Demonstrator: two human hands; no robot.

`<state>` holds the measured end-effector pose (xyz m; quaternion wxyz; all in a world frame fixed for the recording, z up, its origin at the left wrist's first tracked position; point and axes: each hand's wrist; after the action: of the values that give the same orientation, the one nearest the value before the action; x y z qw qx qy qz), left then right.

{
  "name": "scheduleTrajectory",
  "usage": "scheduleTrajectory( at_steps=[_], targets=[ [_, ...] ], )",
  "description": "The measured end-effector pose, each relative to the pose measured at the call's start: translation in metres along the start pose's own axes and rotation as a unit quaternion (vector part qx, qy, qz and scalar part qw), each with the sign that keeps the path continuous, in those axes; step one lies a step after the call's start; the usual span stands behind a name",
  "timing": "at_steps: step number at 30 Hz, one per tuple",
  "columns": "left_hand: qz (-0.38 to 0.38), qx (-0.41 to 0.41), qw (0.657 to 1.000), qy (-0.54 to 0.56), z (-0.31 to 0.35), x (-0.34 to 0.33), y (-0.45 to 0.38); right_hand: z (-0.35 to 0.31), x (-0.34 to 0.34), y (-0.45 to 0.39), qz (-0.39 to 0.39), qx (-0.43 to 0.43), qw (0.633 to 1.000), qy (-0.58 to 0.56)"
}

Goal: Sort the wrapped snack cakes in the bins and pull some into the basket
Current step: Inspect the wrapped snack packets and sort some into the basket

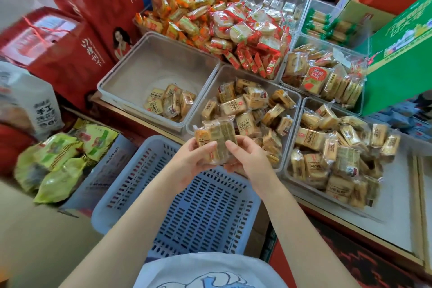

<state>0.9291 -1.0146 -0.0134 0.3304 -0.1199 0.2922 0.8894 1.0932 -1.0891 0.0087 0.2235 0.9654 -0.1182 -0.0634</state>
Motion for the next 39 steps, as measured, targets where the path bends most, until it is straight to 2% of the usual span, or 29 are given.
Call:
scheduleTrajectory(
  at_steps=[3,6,10,17,20,25,34,39],
  targets=[
    [0.046,0.0,0.998,-0.032,-0.008,-0.004,0.02,0.005,-0.012,0.017,-0.013,-0.019,0.998,0.058],
    [0.071,0.009,0.996,-0.057,-0.021,-0.002,0.038,0.014,-0.015,0.031,0.014,-0.025,0.995,0.096],
    [0.078,0.024,0.993,-0.085,-0.041,0.003,0.058,0.03,-0.018,0.044,0.029,-0.009,0.998,0.06],
    [0.093,0.054,0.99,-0.089,-0.071,0.018,0.077,0.058,-0.036,0.056,0.041,-0.048,0.998,-0.001],
    [0.107,0.061,0.988,-0.09,-0.076,0.019,0.083,0.069,-0.038,0.06,0.054,-0.056,0.997,0.004],
    [0.113,0.076,0.987,-0.086,-0.086,0.019,0.093,0.087,-0.039,0.065,0.03,-0.071,0.997,0.028],
    [0.119,0.011,0.985,-0.123,-0.111,0.015,0.108,0.111,-0.049,0.075,0.047,-0.09,0.993,0.053],
    [0.1,0.056,0.984,-0.136,-0.111,0.014,0.108,0.115,-0.05,0.079,0.06,-0.082,0.994,0.037]
  ],
)
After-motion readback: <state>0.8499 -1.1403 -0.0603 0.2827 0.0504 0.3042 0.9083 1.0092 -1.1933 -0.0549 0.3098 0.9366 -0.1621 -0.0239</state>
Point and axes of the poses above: each hand's wrist, its own y-axis away from the middle knuckle, its own x-axis out of the back of the hand, z = x × y, and after that the axes turned 3 degrees about -z, right-handed
